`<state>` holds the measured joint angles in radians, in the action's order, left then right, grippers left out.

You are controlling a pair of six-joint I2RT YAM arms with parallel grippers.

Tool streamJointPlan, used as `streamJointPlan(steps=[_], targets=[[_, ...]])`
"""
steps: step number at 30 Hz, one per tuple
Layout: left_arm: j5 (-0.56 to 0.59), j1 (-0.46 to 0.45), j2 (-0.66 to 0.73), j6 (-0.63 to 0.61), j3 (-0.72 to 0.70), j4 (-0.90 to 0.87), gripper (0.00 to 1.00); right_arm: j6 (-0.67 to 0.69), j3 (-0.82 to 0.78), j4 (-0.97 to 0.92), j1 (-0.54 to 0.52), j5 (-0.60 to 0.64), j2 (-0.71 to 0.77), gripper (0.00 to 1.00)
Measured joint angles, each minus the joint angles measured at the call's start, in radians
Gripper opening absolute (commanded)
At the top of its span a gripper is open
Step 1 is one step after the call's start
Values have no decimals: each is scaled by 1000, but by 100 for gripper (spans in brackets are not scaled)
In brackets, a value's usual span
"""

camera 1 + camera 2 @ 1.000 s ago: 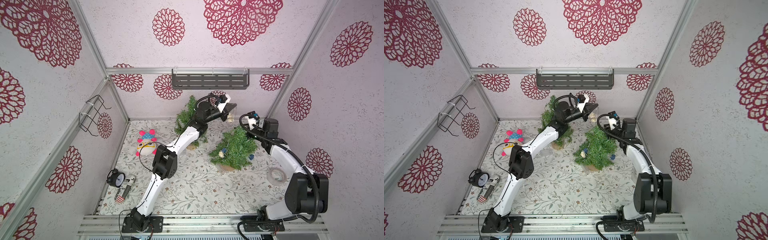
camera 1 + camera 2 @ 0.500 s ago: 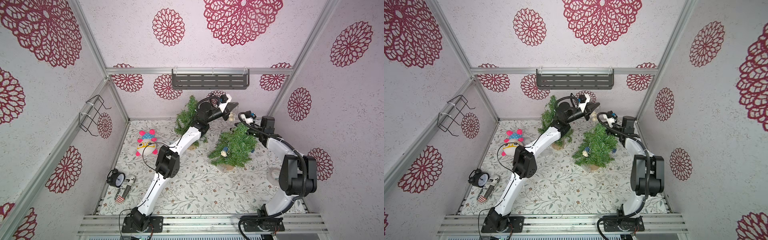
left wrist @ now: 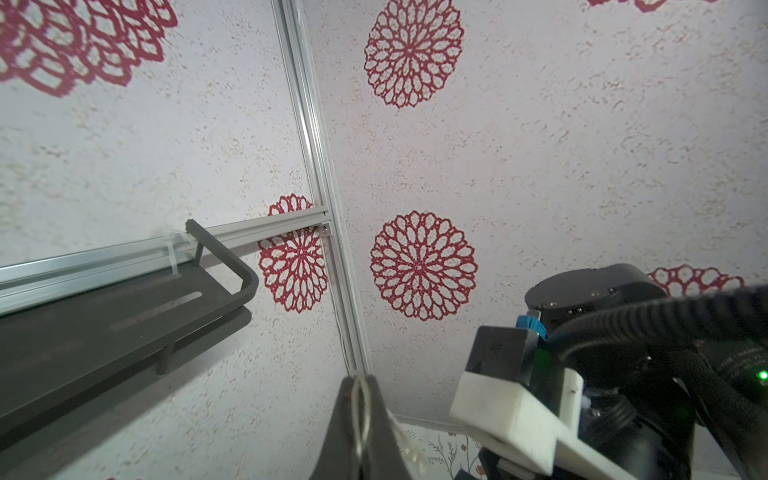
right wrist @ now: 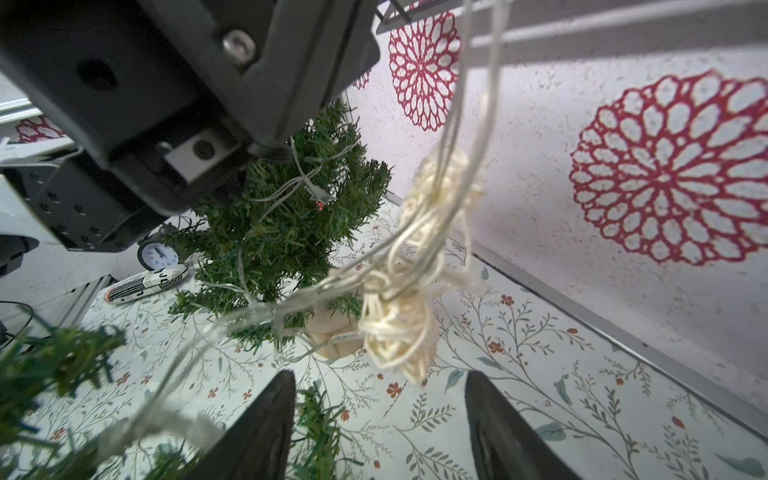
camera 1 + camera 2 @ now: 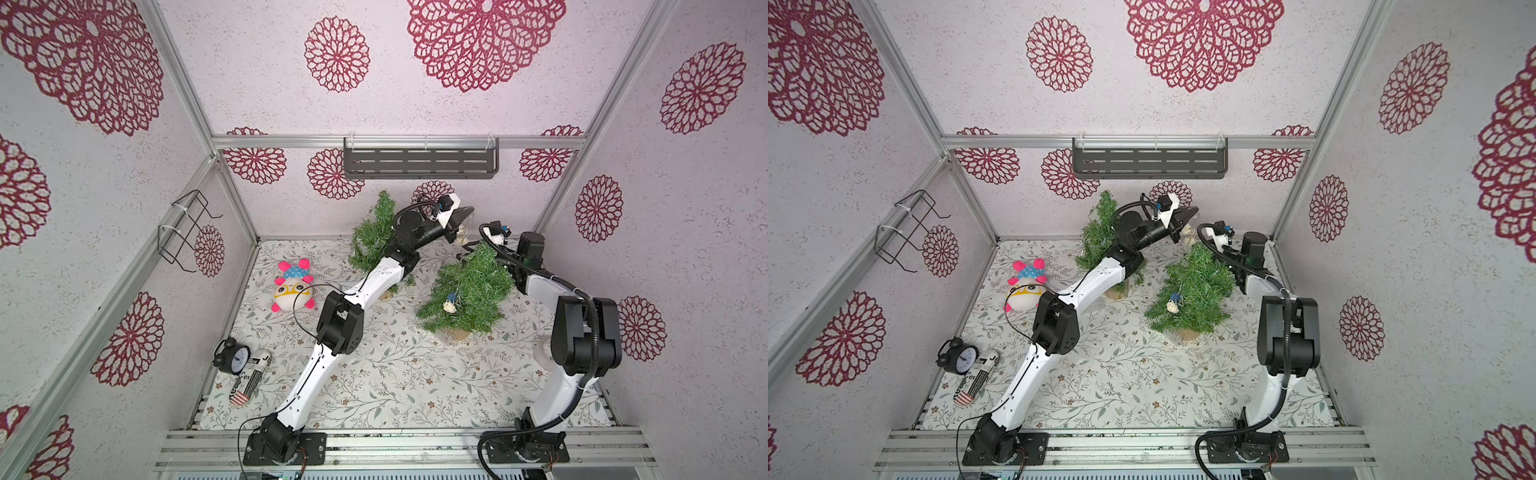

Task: Wrap string light around the christmas tree
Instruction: Wrap the light string around the Christmas tree.

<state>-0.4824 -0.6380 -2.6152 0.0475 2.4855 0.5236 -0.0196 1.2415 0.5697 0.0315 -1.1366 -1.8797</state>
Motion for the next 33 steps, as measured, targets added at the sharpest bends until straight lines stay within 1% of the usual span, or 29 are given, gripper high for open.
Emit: streamJointPlan(steps=[4, 7, 12, 21, 25, 28, 31, 33], targets=[[2, -4, 0, 7, 2, 16, 0, -145, -38, 206, 1, 19, -26, 65], [2, -7, 0, 8, 2, 16, 0, -210, -67, 294, 0, 43, -35, 64], [2, -9, 0, 8, 2, 16, 0, -256, -90, 376, -2, 95, -35, 62], [-2, -10, 0, 8, 2, 16, 0, -288, -136, 431, -6, 169, -35, 59], [-3, -10, 0, 8, 2, 16, 0, -308, -136, 453, -10, 174, -35, 55], [-5, -10, 0, 8, 2, 14, 0, -319, -135, 458, -17, 175, -35, 49], [-7, -10, 0, 8, 2, 12, 0, -328, -135, 455, -21, 194, -30, 39], [-8, -10, 0, 8, 2, 11, 0, -333, -135, 440, -22, 214, -20, 30]])
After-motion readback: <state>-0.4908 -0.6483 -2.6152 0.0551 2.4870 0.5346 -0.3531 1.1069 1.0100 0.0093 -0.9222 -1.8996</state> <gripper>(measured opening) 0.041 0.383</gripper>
